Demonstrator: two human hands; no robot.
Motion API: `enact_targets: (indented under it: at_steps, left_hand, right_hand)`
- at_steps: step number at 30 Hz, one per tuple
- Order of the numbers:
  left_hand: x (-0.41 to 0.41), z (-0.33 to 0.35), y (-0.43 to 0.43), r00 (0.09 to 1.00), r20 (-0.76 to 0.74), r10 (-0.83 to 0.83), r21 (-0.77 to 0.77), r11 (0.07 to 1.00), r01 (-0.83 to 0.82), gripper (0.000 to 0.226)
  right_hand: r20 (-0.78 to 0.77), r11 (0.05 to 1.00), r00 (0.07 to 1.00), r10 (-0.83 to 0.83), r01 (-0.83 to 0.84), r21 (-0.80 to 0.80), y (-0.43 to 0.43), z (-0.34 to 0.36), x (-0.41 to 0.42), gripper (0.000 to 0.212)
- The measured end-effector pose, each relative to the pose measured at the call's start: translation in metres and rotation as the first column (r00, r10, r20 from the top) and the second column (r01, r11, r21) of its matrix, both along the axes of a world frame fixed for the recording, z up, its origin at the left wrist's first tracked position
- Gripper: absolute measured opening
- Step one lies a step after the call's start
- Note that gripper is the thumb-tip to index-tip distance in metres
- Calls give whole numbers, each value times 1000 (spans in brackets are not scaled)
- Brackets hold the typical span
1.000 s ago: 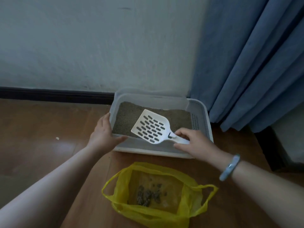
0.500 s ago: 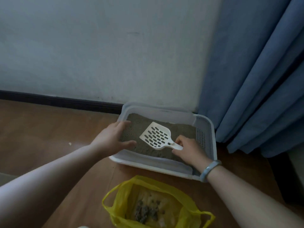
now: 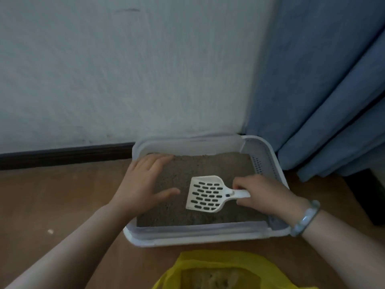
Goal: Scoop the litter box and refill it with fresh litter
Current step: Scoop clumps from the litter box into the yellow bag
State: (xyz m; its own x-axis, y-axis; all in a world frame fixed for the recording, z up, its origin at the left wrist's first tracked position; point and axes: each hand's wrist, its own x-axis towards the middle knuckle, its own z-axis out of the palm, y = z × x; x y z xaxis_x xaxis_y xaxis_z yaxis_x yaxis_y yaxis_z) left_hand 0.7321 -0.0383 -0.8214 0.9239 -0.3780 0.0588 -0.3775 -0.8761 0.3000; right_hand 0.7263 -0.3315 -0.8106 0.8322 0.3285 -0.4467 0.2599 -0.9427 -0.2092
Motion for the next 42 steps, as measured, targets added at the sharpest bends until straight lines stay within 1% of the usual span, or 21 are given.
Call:
enact_targets:
  at_steps: [2,4,6,8,13,18,20,24,28,31,33,35,38,42]
  left_hand:
    - [4,-9,14,1000,24,-1,-27,1000,1,78]
    - [5,-17,26,999,19,32,-77,997,-30,75]
    - [6,-23,30,999,9,52,-134,990,-51,75]
    - [7,-27,28,999,-6,37,-166,985,-37,77]
    - [9,-36,26,999,-50,-20,-152,988,12,83]
    - [8,-34,27,999,-51,7,-170,985,-15,84]
    - [8,-34,26,999,-50,13,-169,985,-22,84]
    - [9,-32,24,999,-25,31,-177,984,-35,84]
    - [9,-30,21,997,-29,65,-210,975,-69,82]
    - [9,-30,21,995,-53,85,-222,970,-95,80]
    - [9,-31,21,994,-57,90,-231,968,-101,78]
    - [10,-31,22,993,-64,96,-236,966,-109,77]
    - [9,-31,24,990,-97,98,-250,961,-120,76]
    - [9,-32,24,988,-116,100,-250,960,-127,74]
  right_hand:
    - [-15,999,1000,21,-21,-25,8,-6,2,17]
    - [-24,993,996,81,-82,-90,12,-7,4,19]
    - [-40,978,988,146,-151,-145,12,-2,8,20]
    - [-48,963,981,189,-194,-185,9,7,13,19]
    - [-55,921,966,254,-259,-292,0,19,35,15]
    - [-111,891,945,306,-326,-315,-3,23,51,14]
    - [-143,851,922,359,-386,-355,-4,26,55,13]
    - [-159,773,874,459,-481,-413,-1,23,60,13]
    - [-166,753,850,501,-522,-400,14,-1,48,22]
    - [-164,747,837,522,-541,-386,27,-16,42,22]
    - [-143,766,841,521,-535,-357,30,-20,46,21]
    - [-105,806,855,509,-516,-291,31,-24,49,19]
    - [-124,875,890,438,-454,-169,37,-32,43,17]
    - [-113,898,899,423,-432,-84,48,-42,37,19]
